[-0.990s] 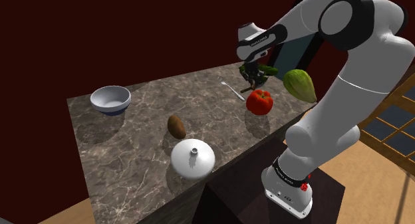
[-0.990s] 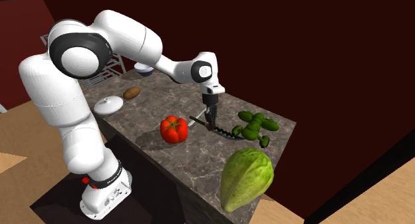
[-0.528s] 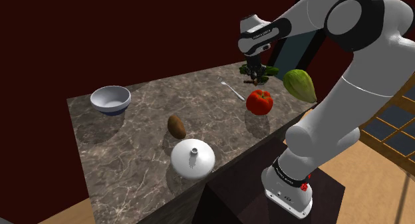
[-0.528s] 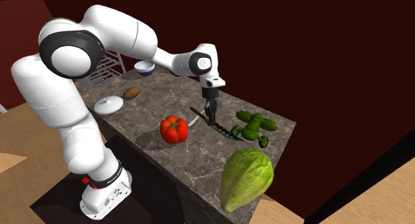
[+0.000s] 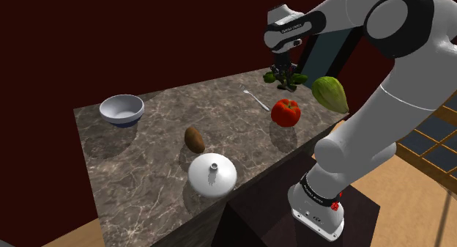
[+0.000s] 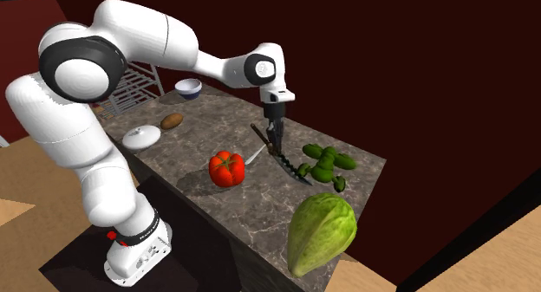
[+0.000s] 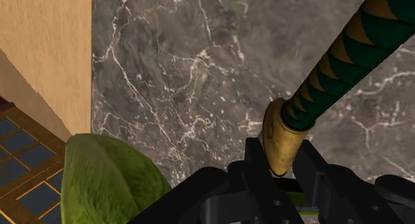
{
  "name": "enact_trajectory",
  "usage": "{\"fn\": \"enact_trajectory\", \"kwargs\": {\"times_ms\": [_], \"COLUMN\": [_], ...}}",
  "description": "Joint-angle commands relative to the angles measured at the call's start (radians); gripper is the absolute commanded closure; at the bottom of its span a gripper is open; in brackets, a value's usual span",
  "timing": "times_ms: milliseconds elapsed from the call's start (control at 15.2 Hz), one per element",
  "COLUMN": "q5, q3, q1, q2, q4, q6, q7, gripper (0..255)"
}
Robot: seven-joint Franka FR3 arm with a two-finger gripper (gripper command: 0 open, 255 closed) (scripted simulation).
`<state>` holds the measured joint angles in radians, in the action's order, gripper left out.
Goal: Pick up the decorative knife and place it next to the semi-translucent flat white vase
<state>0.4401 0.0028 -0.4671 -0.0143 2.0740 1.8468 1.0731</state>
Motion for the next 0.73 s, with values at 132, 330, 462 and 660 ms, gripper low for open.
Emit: {"fn": "enact_trajectory", "kwargs": {"times_ms": [132, 330, 462, 660], "q5": [-0.006, -0.011, -0.013, -0.027], "q3": [0.001, 0.003, 0.003, 0.029], "q1": [0.002, 0.003, 0.004, 0.028], "q2": [0.020, 0.032, 0.039, 0.052], "q4": [-0.031, -0.057, -0.076, -0.072], "q6": [-0.048, -0.083, -0.106, -0.134], "q7": [-0.021, -0.035, -0.044, -0.006], "gripper": [255, 255, 255, 255]}}
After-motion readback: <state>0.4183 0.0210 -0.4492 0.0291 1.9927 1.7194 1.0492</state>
